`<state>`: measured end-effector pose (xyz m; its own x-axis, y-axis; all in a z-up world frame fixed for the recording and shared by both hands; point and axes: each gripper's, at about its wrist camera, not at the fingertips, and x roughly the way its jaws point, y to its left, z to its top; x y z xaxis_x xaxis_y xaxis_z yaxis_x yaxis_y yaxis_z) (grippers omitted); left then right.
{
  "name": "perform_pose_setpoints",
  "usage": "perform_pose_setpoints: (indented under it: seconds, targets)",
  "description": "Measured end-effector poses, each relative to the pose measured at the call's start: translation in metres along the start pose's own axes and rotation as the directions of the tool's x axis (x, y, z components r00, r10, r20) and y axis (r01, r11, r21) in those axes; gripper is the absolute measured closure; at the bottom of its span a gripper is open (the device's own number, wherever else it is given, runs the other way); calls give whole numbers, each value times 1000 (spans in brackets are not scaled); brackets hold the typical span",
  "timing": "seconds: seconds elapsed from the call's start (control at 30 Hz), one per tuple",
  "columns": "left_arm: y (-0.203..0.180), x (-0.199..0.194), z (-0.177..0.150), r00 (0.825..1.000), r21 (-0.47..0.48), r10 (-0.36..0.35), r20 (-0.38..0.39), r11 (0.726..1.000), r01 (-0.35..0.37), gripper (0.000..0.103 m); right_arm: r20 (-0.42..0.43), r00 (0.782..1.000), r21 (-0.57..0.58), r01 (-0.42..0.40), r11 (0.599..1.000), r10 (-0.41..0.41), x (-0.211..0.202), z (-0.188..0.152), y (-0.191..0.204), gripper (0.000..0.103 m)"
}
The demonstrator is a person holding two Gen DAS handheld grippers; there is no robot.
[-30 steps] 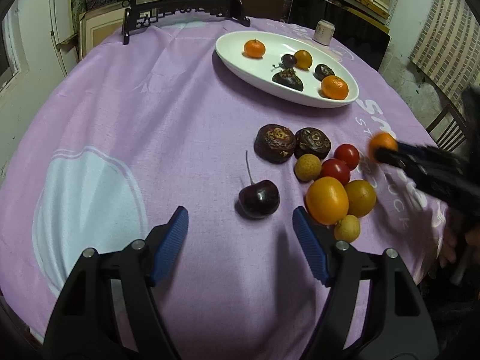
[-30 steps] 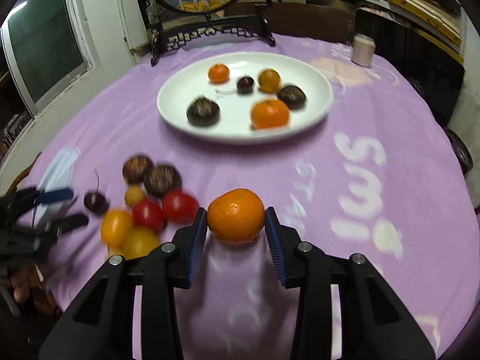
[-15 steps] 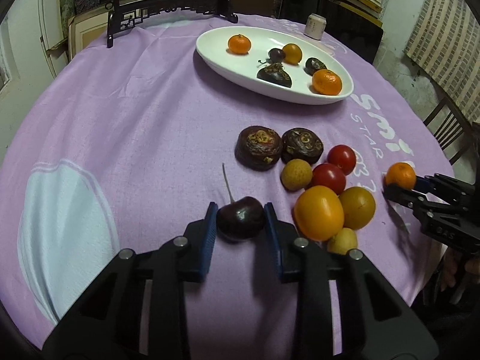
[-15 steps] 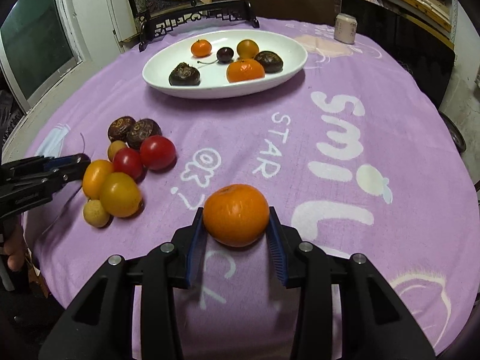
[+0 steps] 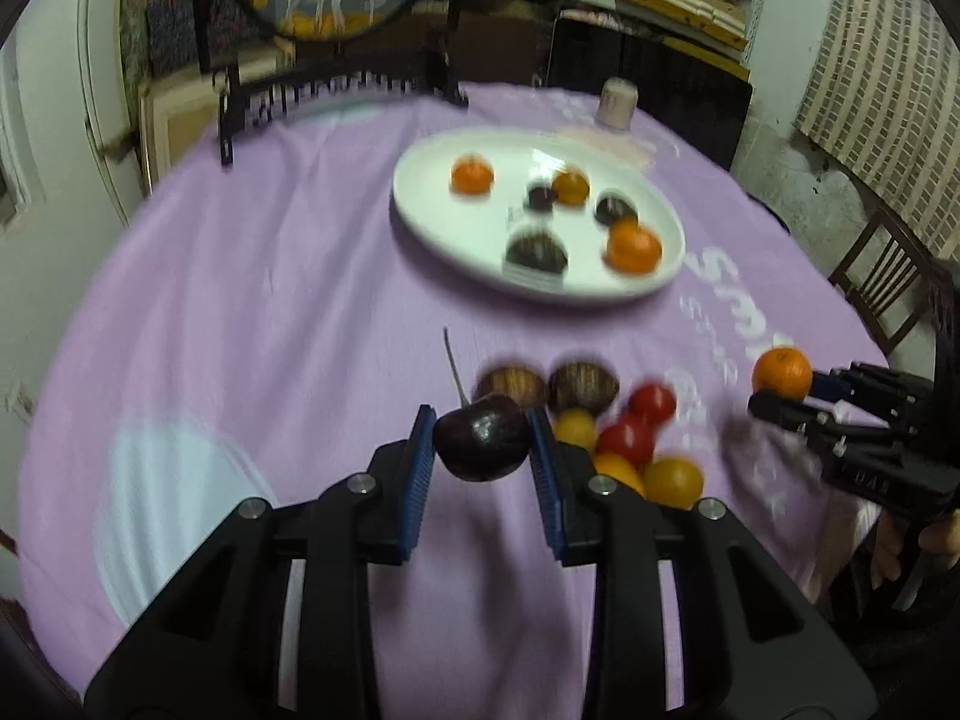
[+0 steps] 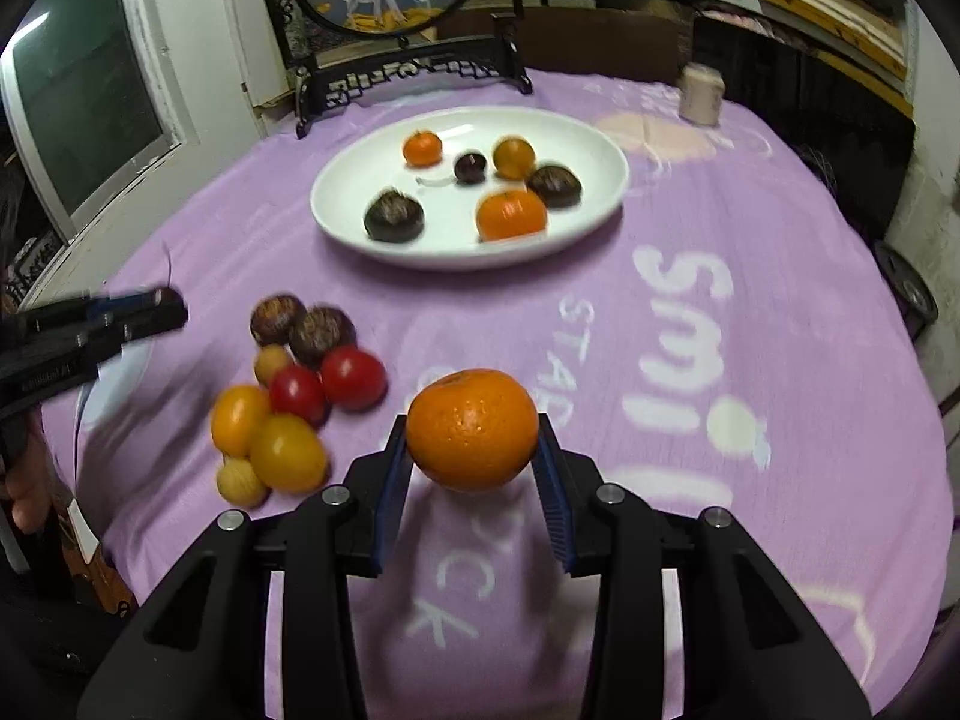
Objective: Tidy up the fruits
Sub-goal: 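Carry both fruits onto the white plate and release them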
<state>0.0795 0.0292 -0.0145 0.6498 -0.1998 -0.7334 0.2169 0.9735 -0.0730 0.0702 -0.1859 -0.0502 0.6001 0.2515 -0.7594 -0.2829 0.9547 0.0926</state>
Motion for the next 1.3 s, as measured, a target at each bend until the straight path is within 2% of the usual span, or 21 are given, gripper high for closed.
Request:
perform_pose_setpoints:
  seconds: [0.13,0.33,0.47,0.57,0.63,0.8,0.83,0.87,0.93,0.97,1.0,1.2,1.3]
  targets:
    - [-2,6,44,999,16,16,51,1000,-17,72,12,1000,4,-9,1000,9,12,30,-6,63]
    - [5,64,127,999,-51,35,13,998,-34,71,34,999,-17,18,1000,-17,43,117,-13,63]
    - [11,109,163,999,-116,30,-20,993,-32,71,50,994,-11,101,995,-100,81,157,-23,63]
    - [16,126,163,1000,-157,-5,-22,988,2,71,60,989,36,133,990,-135,105,159,-38,63]
    - [15,135,160,999,-136,9,-45,991,-15,71,36,990,30,138,990,-139,112,159,-43,63]
    - [20,144,159,998,-146,3,-64,989,-13,71,47,988,25,147,989,-148,117,166,-44,63]
    - [20,145,158,998,-147,5,-66,989,-15,68,50,986,21,155,988,-156,118,166,-43,63]
    - [21,146,158,997,-149,0,-72,989,-11,55,54,982,12,178,984,-179,120,166,-43,61]
    - [24,143,157,998,-159,-1,-65,987,-9,49,74,974,-5,217,976,-216,119,164,-40,55]
    - [24,141,157,998,-160,3,-58,987,-12,49,86,971,-8,227,974,-225,116,163,-39,49]
    - [25,136,157,999,-160,0,-46,987,-7,49,102,968,-10,233,972,-231,112,163,-38,48]
    - [33,118,151,1000,-183,1,-7,983,-2,49,157,958,-28,248,968,-241,94,148,-32,48]
    - [38,110,147,1000,-190,13,8,982,-11,49,164,961,-26,230,973,-222,86,139,-29,48]
